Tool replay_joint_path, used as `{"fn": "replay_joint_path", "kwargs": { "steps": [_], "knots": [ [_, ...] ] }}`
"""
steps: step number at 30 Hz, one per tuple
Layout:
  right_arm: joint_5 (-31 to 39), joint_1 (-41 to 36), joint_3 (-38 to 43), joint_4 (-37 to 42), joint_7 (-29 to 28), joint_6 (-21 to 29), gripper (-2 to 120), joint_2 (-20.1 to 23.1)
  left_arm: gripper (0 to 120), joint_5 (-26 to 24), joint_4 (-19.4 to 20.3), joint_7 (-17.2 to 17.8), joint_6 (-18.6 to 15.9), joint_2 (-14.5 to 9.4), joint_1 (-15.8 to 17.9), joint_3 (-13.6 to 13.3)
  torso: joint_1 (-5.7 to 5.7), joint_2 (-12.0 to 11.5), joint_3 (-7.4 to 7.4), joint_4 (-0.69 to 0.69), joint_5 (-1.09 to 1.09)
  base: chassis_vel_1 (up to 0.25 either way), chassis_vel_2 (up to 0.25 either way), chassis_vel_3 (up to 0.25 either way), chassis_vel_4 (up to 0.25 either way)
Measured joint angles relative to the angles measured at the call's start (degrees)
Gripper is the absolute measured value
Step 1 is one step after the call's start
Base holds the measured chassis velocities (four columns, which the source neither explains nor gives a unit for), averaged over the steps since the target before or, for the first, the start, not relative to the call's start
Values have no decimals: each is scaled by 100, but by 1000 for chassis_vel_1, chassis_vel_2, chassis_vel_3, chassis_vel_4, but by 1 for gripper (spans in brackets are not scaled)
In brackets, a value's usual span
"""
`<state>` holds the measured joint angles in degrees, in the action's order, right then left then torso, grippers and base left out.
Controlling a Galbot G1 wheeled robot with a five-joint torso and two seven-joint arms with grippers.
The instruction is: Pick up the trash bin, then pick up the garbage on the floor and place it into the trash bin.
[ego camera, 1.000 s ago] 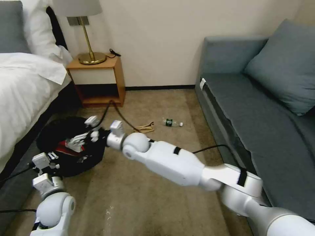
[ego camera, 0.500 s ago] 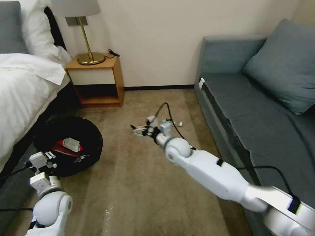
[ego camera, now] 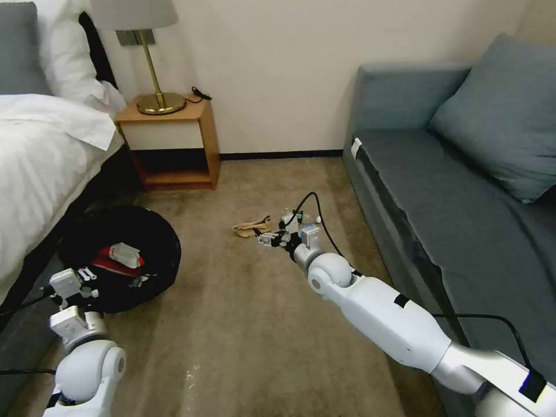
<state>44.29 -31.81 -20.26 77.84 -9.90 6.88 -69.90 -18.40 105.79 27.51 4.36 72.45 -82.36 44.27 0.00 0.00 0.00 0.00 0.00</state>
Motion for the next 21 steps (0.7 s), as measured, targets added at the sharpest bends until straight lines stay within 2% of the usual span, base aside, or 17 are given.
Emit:
{"fn": "replay_joint_path", "kwargs": {
  "steps": [5,21],
  "knots": [
    [-213,-104,159,-130,96,-115,100,-91,6,77,16,22,8,57,-12,-13,0,0,0,0,0,-22,14,15,-26],
    [-296,-247,169,49,130,-135,100,-24,6,225,83,24,100,86,-181,23,0,0,0,-1,-1,-95,101,92,-101]
  ]
}}
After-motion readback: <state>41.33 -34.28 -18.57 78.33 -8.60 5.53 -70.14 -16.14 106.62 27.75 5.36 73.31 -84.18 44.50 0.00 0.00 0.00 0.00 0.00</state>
